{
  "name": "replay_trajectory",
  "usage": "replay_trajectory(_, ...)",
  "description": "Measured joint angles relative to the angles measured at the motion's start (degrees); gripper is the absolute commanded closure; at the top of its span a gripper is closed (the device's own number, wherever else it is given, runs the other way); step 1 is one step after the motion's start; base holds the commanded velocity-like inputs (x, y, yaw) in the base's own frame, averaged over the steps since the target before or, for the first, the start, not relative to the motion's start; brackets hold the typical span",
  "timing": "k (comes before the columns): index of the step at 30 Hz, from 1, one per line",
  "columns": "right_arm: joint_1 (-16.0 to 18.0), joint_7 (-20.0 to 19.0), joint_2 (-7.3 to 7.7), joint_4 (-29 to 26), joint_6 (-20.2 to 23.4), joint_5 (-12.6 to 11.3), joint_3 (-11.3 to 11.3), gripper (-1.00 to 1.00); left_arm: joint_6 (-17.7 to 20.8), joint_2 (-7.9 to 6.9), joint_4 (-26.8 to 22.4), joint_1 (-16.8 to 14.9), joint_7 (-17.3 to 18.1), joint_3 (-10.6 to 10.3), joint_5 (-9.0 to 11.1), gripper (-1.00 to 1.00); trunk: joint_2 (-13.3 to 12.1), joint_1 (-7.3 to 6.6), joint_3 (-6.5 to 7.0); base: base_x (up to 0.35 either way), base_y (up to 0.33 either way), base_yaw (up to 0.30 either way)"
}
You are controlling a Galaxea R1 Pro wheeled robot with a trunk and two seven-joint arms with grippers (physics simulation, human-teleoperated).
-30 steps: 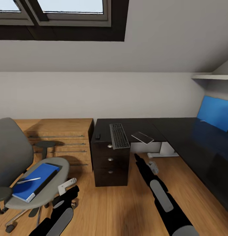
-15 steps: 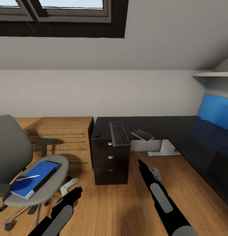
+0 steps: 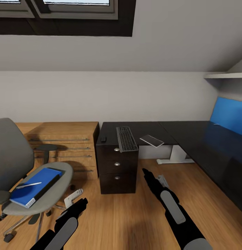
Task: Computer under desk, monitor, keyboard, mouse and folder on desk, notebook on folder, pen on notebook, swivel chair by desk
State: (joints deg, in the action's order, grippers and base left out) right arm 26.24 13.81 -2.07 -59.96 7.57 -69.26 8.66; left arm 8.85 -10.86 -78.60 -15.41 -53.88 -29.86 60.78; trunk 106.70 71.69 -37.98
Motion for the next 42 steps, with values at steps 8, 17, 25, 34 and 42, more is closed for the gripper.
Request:
replay_trajectory(8,-0.3,-6.7,-0.12,-2.1,0.5,-0.3,0.4,-1.0,0.0,0.09,0.0,0.0,0.0,0.0,-0.5,-1.0,3.2,1.76,-1.44,0.0,0.0,0.0)
replay_trajectory(17,-0.3,-8.5,-0.09,-1.5,0.4,-0.3,0.4,-1.0,0.0,0.12,-0.2,0.0,0.1,-3.7,-0.7,-1.0,6.8,3.74,-3.06,0.0,0.0,0.0)
replay_trajectory(25,-0.3,-9.1,-4.17,0.6,-3.2,-0.1,0.6,-1.0,0.0,-0.06,-1.9,0.0,0.1,-6.4,-0.7,-1.0,8.4,4.62,-3.78,0.0,0.0,0.0)
replay_trajectory(34,-0.3,-16.9,-5.2,0.6,-3.8,-0.3,0.7,-1.0,0.0,-0.95,-2.0,0.0,0.1,-10.5,-0.7,-1.0,8.4,4.61,-3.78,0.053,0.0,0.0)
replay_trajectory(42,-0.3,-22.2,-5.2,0.9,-3.8,-0.3,0.2,-1.0,0.0,-1.3,-2.1,0.0,0.2,-12.2,-0.8,-1.0,8.4,4.59,-3.78,0.266,0.0,0.0)
